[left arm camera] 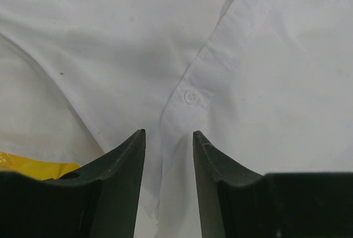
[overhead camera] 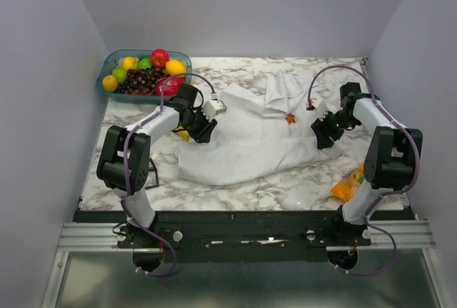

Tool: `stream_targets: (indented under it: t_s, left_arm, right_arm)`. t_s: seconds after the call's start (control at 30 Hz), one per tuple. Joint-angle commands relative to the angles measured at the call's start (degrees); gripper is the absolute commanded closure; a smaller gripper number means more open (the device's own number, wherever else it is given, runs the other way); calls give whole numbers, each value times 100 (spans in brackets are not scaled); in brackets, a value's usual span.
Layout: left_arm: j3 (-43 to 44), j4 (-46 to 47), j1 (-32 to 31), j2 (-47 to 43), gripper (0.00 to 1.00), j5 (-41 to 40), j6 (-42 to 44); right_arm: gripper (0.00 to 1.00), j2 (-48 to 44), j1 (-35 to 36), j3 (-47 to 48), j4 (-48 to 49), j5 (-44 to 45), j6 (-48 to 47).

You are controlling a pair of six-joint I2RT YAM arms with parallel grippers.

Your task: Remove the brooch from the garment

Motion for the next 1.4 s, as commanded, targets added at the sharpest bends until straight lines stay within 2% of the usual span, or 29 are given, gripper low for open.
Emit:
stream_targets:
  t_s: [0.0, 0.13, 0.17, 0.2, 0.27, 0.3, 0.4, 0.47, 0.57, 0.6, 0.63, 0.7, 0.8, 0.83, 0.9, 0.93, 0.97, 1.07, 1.13, 1.2, 1.37]
  left_arm:
    - [-189, -214, -39, 147, 52, -293, 503]
    - [-487, -408, -39, 261, 54, -469, 794]
    - [-558, -452, -39, 235, 55, -513, 838]
    - [-628, -452, -39, 200, 55, -549, 864]
    - [-865, -539, -39, 59, 55, -654, 1040]
    - [-936, -592, -39, 7, 56, -672, 1101]
    - [-1173, -943, -39, -239, 58, -760, 1356]
    - [-1357, -1215, -39, -494, 59, -847, 1505]
    - [-1525, -1575, -31, -811, 59, -918, 1690]
    - [-1508, -1673, -31, -863, 59, -918, 1804]
    - [-1438, -1778, -31, -951, 59, -892, 1849]
    - [-1043, -1963, -13, -1031, 59, -674, 1901]
    - [-227, -1990, -13, -935, 56, -174, 1937]
    - [10, -1964, -22, -699, 56, -32, 1824]
    - [810, -1841, -39, -339, 55, 136, 1525]
    - [1082, -1788, -39, 55, 55, 267, 1106]
    - [1590, -1692, -39, 268, 55, 347, 911]
    - [2182, -1342, -39, 919, 55, 575, 165]
    - [2306, -1077, -39, 1252, 55, 646, -250]
    - [2421, -673, -39, 1429, 55, 743, -830]
    - [2780, -23, -48, 2132, 54, 533, -1534]
  right_arm:
    - [35, -27, -4, -334, 754, 620, 97]
    - [34, 455, -4, -545, 817, 1295, 289]
    - [37, 543, -4, -598, 721, 1376, 255]
    - [46, 527, -4, -633, 694, 1385, 264]
    - [53, 431, -13, -834, 510, 1429, 63]
    - [60, 273, -13, -949, 483, 1455, 1]
    - [69, -52, -4, -1431, 176, 1579, -342]
    - [69, -509, -13, -1678, -88, 1526, -587]
    - [65, -1070, -4, -1978, -387, 1360, -860]
    - [56, -1195, -4, -1978, -457, 1298, -922]
    - [52, -1353, -4, -1908, -423, 1228, -966]
    - [45, -1748, -13, -1646, -370, 974, -1037]
    - [38, -1803, -13, -802, -238, 17, -889]
    - [37, -1724, -13, -548, -194, -490, -818]
    - [36, -1322, 66, 103, -133, -863, -660]
    - [36, -1162, 118, 244, 111, -986, -572]
    - [36, -1022, 180, 428, 261, -979, -476]
    - [36, -599, 417, 404, 955, -891, -771]
    - [33, -415, 550, 220, 1464, -725, -1010]
    - [31, -318, 795, 106, 1581, -698, -1431]
    - [25, -229, 1147, -220, 1731, -470, -2256]
